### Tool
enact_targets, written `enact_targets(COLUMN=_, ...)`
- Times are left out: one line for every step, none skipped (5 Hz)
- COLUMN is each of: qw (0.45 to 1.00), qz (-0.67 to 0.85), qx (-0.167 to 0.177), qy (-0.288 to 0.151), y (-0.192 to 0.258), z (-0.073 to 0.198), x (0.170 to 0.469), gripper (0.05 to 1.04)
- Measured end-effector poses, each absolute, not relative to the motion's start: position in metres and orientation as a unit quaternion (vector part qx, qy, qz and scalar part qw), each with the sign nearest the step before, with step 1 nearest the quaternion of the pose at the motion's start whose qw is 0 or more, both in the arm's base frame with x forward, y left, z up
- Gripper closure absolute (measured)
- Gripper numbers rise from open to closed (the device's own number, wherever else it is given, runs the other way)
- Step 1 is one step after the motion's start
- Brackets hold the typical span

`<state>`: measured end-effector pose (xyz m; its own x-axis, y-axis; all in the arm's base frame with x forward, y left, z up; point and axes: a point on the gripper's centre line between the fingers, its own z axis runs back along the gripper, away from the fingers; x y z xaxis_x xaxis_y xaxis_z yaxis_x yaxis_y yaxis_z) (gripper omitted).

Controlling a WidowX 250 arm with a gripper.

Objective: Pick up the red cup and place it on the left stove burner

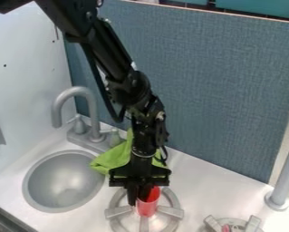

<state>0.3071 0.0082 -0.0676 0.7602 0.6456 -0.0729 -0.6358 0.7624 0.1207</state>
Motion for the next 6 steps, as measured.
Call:
enact_targets(qw=0.938, qz=0.340, qx=0.037, qy=0.061, y=0.005, z=-0.067, x=0.305, gripper=0.459)
enact_targets(qw=0.947, qz=0.319, qx=0.033, qy=0.033, y=-0.006, z=-0.050, x=0.303, gripper=0.173)
enact_targets(qw=0.959, qz=0.279, qx=0.044, qy=-0.019, y=-0.012, z=-0.017, x=0.289, gripper=0.073)
enact_targets(qw=0.966, qz=0.239, qx=0.045, qy=-0.084, y=-0.020, z=0.026, x=0.270, gripper=0.078)
enact_targets(qw=0.973, qz=0.211, qx=0.038, qy=-0.089, y=-0.032, z=0.038, x=0.243, gripper=0.081)
enact_targets(qw=0.984, qz=0.168, qx=0.038, qy=-0.037, y=-0.048, z=0.029, x=0.205, gripper=0.081)
